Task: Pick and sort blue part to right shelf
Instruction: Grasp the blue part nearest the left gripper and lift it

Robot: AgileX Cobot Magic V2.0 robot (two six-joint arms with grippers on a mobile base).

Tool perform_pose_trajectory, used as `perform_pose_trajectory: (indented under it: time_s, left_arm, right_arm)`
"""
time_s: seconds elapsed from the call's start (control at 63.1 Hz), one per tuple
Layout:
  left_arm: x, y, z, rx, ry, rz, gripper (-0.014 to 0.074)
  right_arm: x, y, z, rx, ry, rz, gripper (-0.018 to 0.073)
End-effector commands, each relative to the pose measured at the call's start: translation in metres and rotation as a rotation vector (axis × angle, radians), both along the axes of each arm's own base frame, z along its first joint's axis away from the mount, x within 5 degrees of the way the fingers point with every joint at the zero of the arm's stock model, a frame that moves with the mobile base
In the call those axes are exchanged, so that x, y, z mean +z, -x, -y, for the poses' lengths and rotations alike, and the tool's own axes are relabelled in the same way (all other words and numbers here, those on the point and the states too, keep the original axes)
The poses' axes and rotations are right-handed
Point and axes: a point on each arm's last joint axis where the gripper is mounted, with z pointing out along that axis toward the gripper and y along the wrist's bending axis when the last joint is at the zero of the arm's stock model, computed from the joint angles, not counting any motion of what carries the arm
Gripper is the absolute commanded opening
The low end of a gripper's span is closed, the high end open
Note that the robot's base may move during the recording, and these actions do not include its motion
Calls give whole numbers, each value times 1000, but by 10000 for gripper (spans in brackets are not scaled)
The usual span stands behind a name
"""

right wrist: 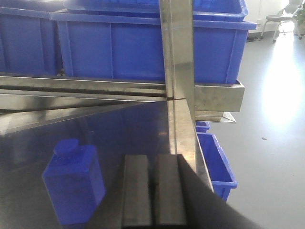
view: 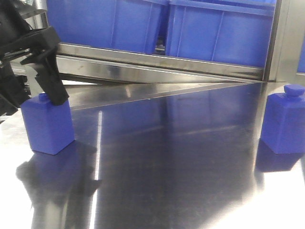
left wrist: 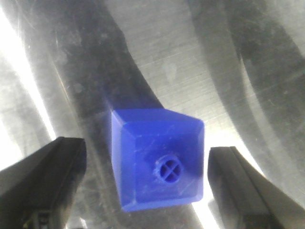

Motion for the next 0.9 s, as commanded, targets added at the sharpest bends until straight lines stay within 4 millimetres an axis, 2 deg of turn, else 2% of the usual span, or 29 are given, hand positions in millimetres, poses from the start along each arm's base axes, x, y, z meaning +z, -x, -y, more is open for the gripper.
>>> perform_pose_trajectory:
  time_s: [0.0, 0.111, 0.253, 0.412, 0.729, 0.887]
  left_arm:
    - [21, 2, 10, -13, 32, 88, 574]
    - [17, 3, 15, -49, -31, 102, 560]
    - [7, -1, 15, 28, -59, 59, 552]
    - [-2, -5, 18, 35, -58, 34, 541]
    - [-4, -5, 18, 33, -60, 16, 305]
    - [-4, -4, 18, 31, -63, 8, 307]
  right_arm:
    - [17, 3, 1, -7, 9, 125, 33]
    - [17, 3, 1, -7, 9, 125, 33]
    - [17, 3, 1, -7, 9, 125, 33]
    - [17, 3, 1, -7, 9, 125, 33]
    - [17, 3, 1, -7, 9, 125, 33]
    - [17, 3, 1, -7, 9, 126, 33]
